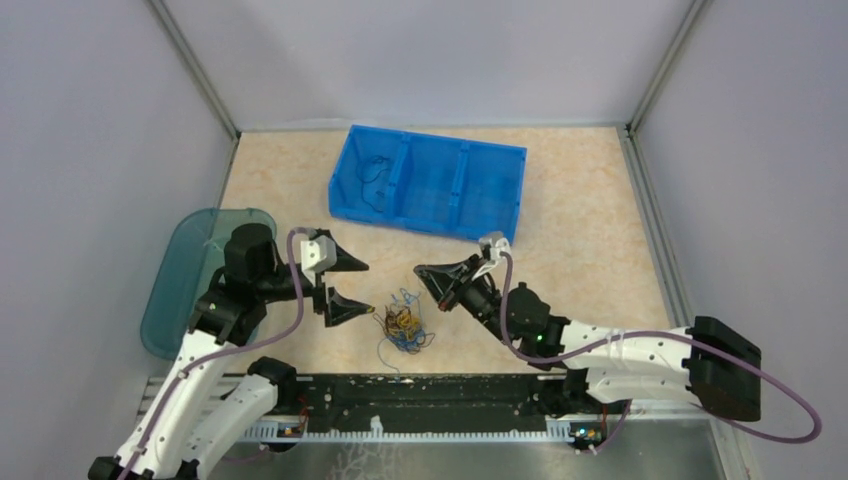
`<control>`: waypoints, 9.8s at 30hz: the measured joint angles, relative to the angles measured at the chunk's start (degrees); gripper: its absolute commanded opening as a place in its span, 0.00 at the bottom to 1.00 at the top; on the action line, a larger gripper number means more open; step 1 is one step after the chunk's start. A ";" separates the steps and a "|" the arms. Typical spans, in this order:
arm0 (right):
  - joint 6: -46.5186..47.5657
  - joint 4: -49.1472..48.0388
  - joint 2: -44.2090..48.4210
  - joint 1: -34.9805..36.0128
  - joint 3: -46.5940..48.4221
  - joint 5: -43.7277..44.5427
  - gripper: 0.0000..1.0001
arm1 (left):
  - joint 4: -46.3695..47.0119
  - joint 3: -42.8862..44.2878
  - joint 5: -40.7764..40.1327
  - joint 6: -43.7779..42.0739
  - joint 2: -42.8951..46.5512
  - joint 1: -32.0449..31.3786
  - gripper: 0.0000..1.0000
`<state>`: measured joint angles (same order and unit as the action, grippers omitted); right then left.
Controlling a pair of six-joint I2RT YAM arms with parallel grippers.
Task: Untangle the cables
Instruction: Untie the cable, then place the cable in the bin.
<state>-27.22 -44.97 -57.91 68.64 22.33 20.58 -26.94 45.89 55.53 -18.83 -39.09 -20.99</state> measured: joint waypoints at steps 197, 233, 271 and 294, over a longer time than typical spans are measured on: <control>-26.95 19.98 9.60 -18.62 19.15 -31.19 0.00 | 37.05 -10.88 -8.59 21.03 6.71 -13.44 0.00; -10.43 47.93 16.57 -22.60 20.55 -7.17 0.00 | 13.09 -0.85 -54.62 -38.16 7.56 -14.01 0.00; -10.45 50.71 22.40 -22.82 14.36 -2.32 0.00 | 22.86 29.29 -44.37 -13.81 -42.97 -13.49 0.00; -8.26 47.39 24.37 -22.82 14.36 -3.52 0.00 | 22.99 49.59 -37.53 -12.81 -70.12 -7.72 1.00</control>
<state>-35.48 2.42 -33.54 45.82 36.69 17.06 -3.95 95.48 18.00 -31.64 -109.21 -28.71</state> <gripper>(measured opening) 0.008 0.998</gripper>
